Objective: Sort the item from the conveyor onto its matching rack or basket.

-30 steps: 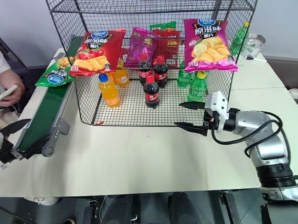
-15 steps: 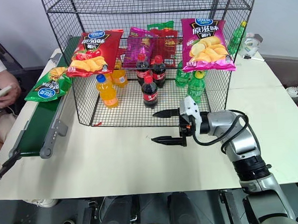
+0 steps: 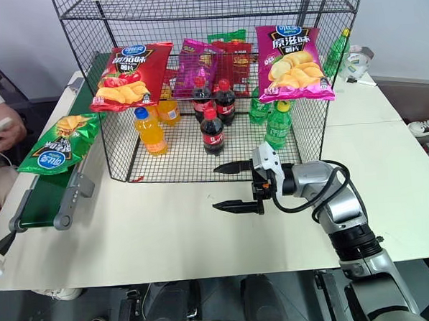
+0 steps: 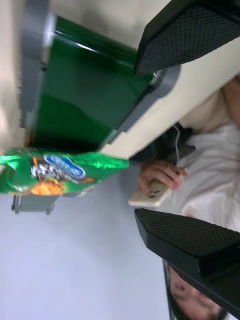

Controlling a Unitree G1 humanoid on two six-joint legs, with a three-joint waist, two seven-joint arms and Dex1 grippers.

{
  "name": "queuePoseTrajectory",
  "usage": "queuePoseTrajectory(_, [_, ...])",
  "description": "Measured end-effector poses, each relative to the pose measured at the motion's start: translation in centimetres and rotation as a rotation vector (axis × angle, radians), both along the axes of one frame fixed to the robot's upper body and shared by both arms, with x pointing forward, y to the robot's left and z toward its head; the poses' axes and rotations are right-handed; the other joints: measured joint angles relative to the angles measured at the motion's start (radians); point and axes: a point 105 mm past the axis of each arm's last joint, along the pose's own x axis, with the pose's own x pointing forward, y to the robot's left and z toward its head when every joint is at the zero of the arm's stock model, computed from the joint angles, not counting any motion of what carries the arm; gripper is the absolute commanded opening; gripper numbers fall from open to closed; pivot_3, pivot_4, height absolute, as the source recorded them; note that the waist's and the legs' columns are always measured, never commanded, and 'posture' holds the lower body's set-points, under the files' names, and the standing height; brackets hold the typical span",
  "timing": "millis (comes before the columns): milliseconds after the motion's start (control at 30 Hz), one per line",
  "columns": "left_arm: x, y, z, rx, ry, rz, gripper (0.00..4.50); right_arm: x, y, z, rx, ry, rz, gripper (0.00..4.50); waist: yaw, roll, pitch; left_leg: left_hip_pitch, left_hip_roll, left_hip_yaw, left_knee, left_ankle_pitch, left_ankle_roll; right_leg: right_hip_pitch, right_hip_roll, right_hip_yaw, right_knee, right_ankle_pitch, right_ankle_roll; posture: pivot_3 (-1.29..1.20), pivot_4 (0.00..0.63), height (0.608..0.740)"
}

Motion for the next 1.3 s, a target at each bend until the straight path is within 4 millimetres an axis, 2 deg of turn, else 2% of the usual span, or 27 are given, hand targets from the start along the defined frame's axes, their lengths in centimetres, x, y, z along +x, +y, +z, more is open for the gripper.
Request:
queuePoseTrajectory(200, [0.4, 0.4, -1.4, 0.004, -0.013, -0.004, 4.5, 0.2, 0.0, 0.0, 0.001, -0.003, -0.02, 4.46, 0.001, 0.0, 0.0, 0.0, 0.0, 0.0, 0.0, 0.0, 0.0, 0.0, 0.0, 0.0, 0.0, 0.0, 0.0, 0.0, 0.15, 0.739])
queuePoseTrajectory(467, [1.3, -0.7, -3.2, -0.031, -0.016, -0.043, 4.5, 0.3, -0.1, 0.0, -0.008, -0.008, -0.036, 4.46, -0.002, 0.0, 0.0, 0.0, 0.0, 0.0, 0.0, 0.0, 0.0, -0.001, 0.0, 0.0, 0.0, 0.0, 0.0, 0.0, 0.15, 0.739])
queuePoseTrajectory(667, [1.4, -0.4, -2.9, -0.021, -0.031, -0.034, 4.5, 0.3, -0.3, 0.0, -0.014, -0.018, -0.039, 4.46, 0.0, 0.0, 0.0, 0.0, 0.0, 0.0, 0.0, 0.0, 0.0, -0.001, -0.001, 0.0, 0.0, 0.0, 0.0, 0.0, 0.15, 0.739])
queuePoseTrajectory(1200, [2.8, -1.3, -2.9, -0.039, -0.045, -0.067, 4.5, 0.5, -0.3, -0.1, -0.028, -0.035, -0.055, 4.46, 0.0, 0.0, 0.0, 0.0, 0.0, 0.001, 0.0, 0.0, 0.0, -0.001, 0.0, 0.0, 0.001, 0.0, 0.0, 0.0, 0.15, 0.739])
queuePoseTrajectory(1300, [3.2, -1.8, -3.1, -0.072, -0.034, -0.082, 3.59, 0.5, -0.3, -0.1, -0.027, -0.037, -0.061, 4.5, 0.0, -0.001, 0.0, 0.0, 0.0, 0.001, 0.0, 0.0, 0.0, -0.001, 0.0, 0.0, 0.001, 0.0, 0.0, 0.0, 0.15, 0.739])
